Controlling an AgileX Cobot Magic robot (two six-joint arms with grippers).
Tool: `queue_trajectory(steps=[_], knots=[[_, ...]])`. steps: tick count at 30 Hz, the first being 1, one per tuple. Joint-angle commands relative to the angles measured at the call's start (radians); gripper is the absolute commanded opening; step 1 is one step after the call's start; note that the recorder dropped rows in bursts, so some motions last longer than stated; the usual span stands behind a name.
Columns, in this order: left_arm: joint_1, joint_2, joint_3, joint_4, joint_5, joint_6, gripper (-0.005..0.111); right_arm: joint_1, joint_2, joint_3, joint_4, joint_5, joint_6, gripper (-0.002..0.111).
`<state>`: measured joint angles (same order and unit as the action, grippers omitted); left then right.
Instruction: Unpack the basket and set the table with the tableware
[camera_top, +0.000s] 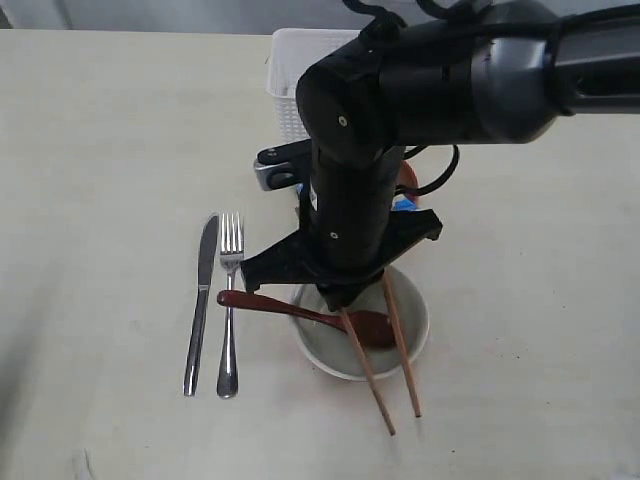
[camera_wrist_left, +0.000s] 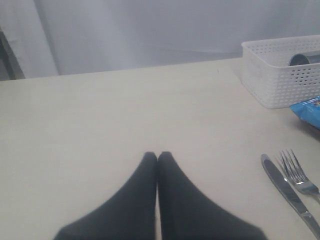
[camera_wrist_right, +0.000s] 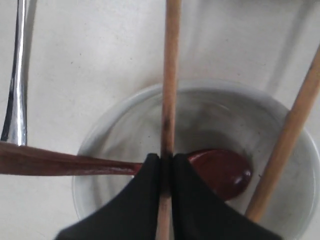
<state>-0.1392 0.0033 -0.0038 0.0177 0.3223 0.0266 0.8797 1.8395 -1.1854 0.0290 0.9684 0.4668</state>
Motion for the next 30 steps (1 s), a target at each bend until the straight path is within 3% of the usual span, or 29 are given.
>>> queue_trajectory(steps=[1, 30], knots=[[0.001, -0.003, 0.004, 0.0, -0.002, 0.004, 0.0, 0.0, -0.004, -0.005, -0.006, 0.007, 0.089, 0.0], [0.001, -0.003, 0.004, 0.0, -0.002, 0.004, 0.0, 0.0, -0.021, -0.057, 0.04, 0.108, 0.072, 0.0]])
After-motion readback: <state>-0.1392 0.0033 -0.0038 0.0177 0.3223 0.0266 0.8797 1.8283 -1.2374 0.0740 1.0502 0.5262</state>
